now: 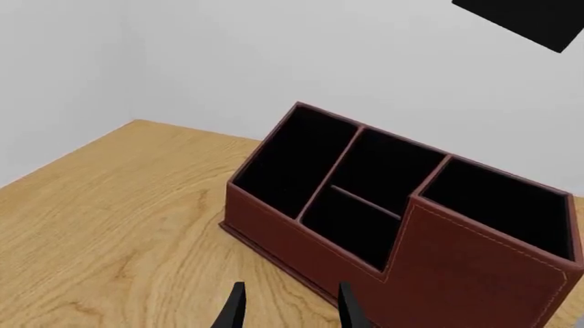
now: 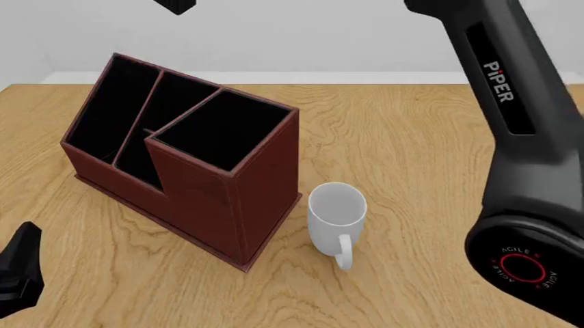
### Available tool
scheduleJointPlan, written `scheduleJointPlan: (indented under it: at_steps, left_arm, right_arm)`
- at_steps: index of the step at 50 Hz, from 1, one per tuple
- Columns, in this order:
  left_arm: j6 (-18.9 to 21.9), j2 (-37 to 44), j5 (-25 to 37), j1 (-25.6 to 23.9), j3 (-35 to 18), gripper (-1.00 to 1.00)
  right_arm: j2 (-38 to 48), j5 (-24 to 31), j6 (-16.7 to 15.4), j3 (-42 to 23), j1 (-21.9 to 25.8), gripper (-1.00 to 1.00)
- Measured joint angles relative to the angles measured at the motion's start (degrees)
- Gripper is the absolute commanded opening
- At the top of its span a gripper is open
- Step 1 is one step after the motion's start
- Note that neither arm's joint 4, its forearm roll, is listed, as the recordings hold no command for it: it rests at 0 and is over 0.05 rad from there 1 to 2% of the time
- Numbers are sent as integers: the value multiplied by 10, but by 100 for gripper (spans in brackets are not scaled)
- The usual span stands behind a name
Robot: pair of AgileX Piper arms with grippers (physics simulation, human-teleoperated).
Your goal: Pick up the book and place it in the front compartment of the caddy.
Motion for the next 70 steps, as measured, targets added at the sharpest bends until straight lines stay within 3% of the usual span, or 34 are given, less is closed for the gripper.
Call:
scheduleJointPlan:
  at_steps: [31, 70]
  left_arm:
    - [-3, 0, 5, 2, 0, 100]
    - [-4, 0, 9, 4, 0, 100]
  right_arm:
    - [46, -2, -3, -2, -13, -100]
    - [83, -20, 25, -1, -6, -100]
